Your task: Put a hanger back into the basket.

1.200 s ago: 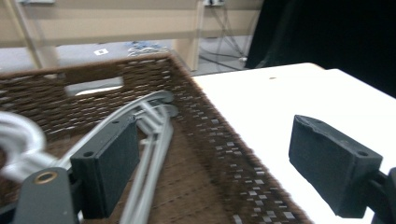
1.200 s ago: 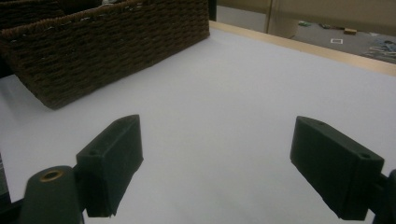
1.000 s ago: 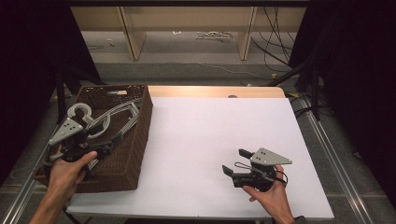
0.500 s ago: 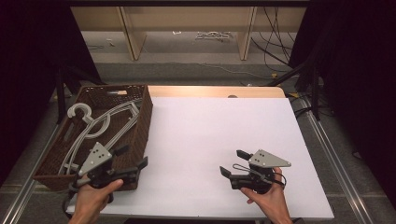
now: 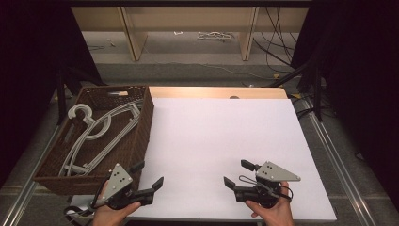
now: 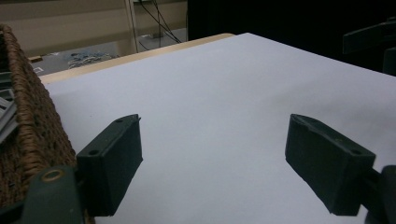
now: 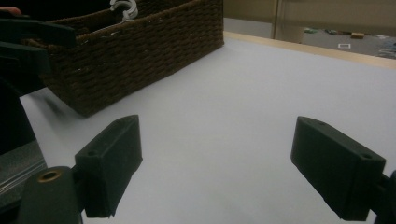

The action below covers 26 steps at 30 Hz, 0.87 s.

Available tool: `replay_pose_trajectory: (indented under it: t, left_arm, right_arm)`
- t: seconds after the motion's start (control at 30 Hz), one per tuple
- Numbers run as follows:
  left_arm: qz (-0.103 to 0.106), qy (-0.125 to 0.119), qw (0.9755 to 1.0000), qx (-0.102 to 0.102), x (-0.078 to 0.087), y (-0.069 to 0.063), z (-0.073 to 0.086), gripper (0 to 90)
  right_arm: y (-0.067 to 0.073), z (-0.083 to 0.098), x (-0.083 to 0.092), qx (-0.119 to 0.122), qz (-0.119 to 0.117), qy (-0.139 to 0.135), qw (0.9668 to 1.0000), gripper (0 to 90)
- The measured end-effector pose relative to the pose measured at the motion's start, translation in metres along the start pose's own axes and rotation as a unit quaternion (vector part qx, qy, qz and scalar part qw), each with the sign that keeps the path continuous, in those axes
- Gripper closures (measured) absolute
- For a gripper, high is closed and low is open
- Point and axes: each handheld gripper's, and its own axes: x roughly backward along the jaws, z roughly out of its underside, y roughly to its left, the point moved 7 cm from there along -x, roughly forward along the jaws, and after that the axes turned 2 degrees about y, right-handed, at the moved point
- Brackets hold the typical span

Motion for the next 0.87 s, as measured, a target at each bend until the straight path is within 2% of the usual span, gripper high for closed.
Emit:
replay_pose_trajectory:
  t: [0.03,0.07,0.23,0.27,0.3,0.33,0.37,0.4,0.43,0.47,0.5,0.53,0.57,0.6,0.7,0.87]
  left_arm:
    - [0.000,0.000,1.0000,0.000,0.000,0.000,0.000,18.5]
    - [-0.002,-0.001,1.0000,-0.005,-0.001,0.000,0.001,18.6]
    - [-0.010,-0.019,0.9998,0.001,-0.002,0.006,-0.001,18.6]
    - [-0.012,-0.025,0.9995,0.014,-0.001,0.010,-0.002,18.5]
    - [-0.012,-0.025,0.9995,0.014,-0.001,0.010,-0.002,18.6]
    - [-0.016,-0.033,0.9990,0.026,0.000,0.013,-0.002,18.5]
    - [-0.016,-0.033,0.9990,0.026,0.000,0.013,-0.002,18.6]
    - [-0.005,-0.037,0.9978,0.055,0.000,0.014,-0.003,19.0]
    - [0.000,-0.041,0.9969,0.067,0.000,0.013,-0.003,18.8]
    - [-0.003,-0.035,0.9978,0.057,-0.001,0.013,-0.002,19.0]
    - [-0.007,-0.033,0.9989,0.034,-0.001,0.012,-0.002,18.8]
    - [-0.011,-0.032,0.9992,0.021,-0.001,0.010,-0.002,18.9]
    - [-0.011,-0.032,0.9992,0.021,-0.001,0.010,-0.002,18.9]
    - [0.001,-0.034,0.9992,0.022,-0.002,0.006,-0.003,18.8]
    - [-0.009,-0.026,0.9996,-0.002,-0.003,0.005,-0.001,18.5]
    - [-0.007,-0.028,0.9996,-0.001,-0.003,0.005,-0.002,18.1]
  right_arm:
    - [0.003,0.001,0.000,-0.003,-0.004,-0.005,1.0000,17.2]
    - [0.003,0.002,0.001,0.002,0.001,0.002,1.0000,17.0]
    - [0.006,0.005,0.005,0.002,0.004,-0.002,1.0000,16.8]
    - [0.006,0.005,0.007,0.012,0.011,-0.001,0.9999,16.8]
    - [0.006,0.005,0.007,0.013,0.010,-0.001,0.9999,16.8]
    - [0.007,0.004,0.005,0.008,0.005,-0.010,0.9999,16.8]
    - [0.006,0.004,0.006,0.011,0.008,-0.005,0.9999,16.8]
    - [0.006,0.004,0.006,0.013,0.010,-0.004,0.9999,16.8]
    - [0.006,0.004,0.006,0.014,0.009,-0.005,0.9999,16.8]
    - [0.006,0.004,0.006,0.014,0.010,-0.005,0.9998,16.8]
    - [0.006,0.004,0.006,0.014,0.009,-0.004,0.9999,16.8]
    - [0.006,0.004,0.006,0.014,0.009,-0.005,0.9999,16.8]
    - [0.006,0.004,0.006,0.014,0.009,-0.005,0.9999,16.8]
    - [0.007,0.003,0.006,0.016,0.008,-0.005,0.9998,16.8]
    - [0.006,0.003,0.006,0.018,0.014,-0.003,0.9997,16.8]
    - [0.007,0.003,0.005,0.015,0.007,-0.007,0.9998,16.8]
